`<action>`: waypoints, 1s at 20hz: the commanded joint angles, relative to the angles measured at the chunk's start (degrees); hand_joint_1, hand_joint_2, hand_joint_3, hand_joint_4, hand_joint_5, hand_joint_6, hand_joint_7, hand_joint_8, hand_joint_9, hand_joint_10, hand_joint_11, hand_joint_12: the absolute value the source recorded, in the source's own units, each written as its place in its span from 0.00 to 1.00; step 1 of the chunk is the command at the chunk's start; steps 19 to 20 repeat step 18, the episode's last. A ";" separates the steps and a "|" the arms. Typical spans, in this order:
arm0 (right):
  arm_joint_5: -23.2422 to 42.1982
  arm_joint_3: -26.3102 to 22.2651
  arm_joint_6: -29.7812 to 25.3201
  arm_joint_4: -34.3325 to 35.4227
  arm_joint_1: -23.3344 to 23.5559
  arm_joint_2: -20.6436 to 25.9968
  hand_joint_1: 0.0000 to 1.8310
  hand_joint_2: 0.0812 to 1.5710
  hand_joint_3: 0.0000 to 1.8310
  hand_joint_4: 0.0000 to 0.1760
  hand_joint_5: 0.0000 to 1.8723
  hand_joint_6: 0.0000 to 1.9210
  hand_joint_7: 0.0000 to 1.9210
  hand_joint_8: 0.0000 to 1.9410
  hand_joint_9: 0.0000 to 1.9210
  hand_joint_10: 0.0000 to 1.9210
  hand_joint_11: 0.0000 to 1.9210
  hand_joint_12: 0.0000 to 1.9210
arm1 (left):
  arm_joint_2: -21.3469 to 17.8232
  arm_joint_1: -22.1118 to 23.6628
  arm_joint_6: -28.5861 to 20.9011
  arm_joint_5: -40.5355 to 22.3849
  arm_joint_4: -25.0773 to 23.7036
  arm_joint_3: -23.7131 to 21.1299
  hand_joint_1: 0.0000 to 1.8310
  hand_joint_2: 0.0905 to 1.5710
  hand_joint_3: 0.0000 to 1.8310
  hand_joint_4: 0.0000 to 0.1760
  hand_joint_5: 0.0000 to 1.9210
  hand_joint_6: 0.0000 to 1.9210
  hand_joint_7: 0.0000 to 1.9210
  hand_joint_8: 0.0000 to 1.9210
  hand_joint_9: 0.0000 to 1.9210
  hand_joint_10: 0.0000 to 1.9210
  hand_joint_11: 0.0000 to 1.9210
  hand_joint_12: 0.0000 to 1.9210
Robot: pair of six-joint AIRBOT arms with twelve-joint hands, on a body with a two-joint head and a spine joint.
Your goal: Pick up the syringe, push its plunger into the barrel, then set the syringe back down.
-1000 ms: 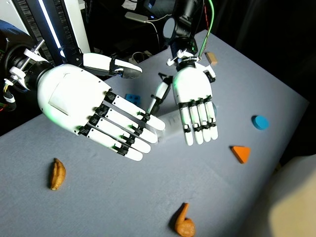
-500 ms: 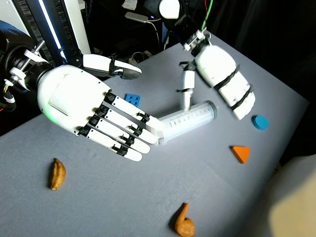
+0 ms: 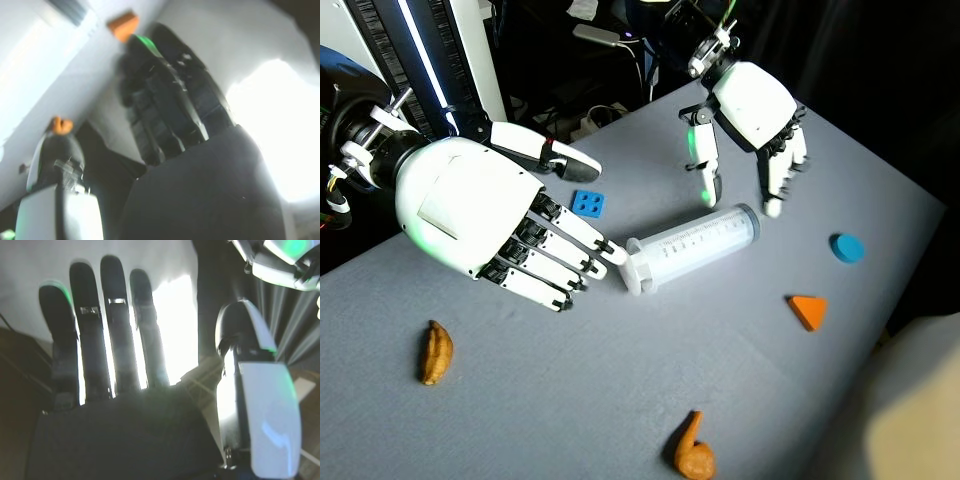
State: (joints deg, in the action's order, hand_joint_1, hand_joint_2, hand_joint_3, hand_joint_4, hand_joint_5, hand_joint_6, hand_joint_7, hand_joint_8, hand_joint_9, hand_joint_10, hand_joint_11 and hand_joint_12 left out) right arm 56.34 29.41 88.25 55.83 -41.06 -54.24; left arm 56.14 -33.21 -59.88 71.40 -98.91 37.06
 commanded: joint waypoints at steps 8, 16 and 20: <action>2.68 0.67 -0.81 -1.25 0.79 -0.20 0.39 0.90 0.00 1.00 0.70 1.00 0.79 1.00 0.88 1.00 1.00 1.00 | -0.67 1.13 0.09 3.98 -6.37 -0.25 0.25 0.90 0.00 0.42 0.73 1.00 0.78 1.00 0.81 1.00 0.83 1.00; 2.60 1.33 -0.64 -1.50 0.03 0.79 0.40 0.91 0.00 1.00 0.71 1.00 0.79 1.00 0.89 1.00 0.99 1.00 | -0.85 1.33 0.00 3.80 -6.89 -0.39 0.35 0.89 0.00 0.72 0.71 1.00 0.77 1.00 0.80 1.00 0.82 1.00; 2.01 1.34 -0.51 -2.49 -0.69 0.96 0.40 0.91 0.00 1.00 0.71 1.00 0.79 1.00 0.88 1.00 0.99 1.00 | -0.87 1.40 0.00 3.78 -7.01 -0.37 0.37 0.88 0.00 0.78 0.71 1.00 0.77 1.00 0.80 1.00 0.82 1.00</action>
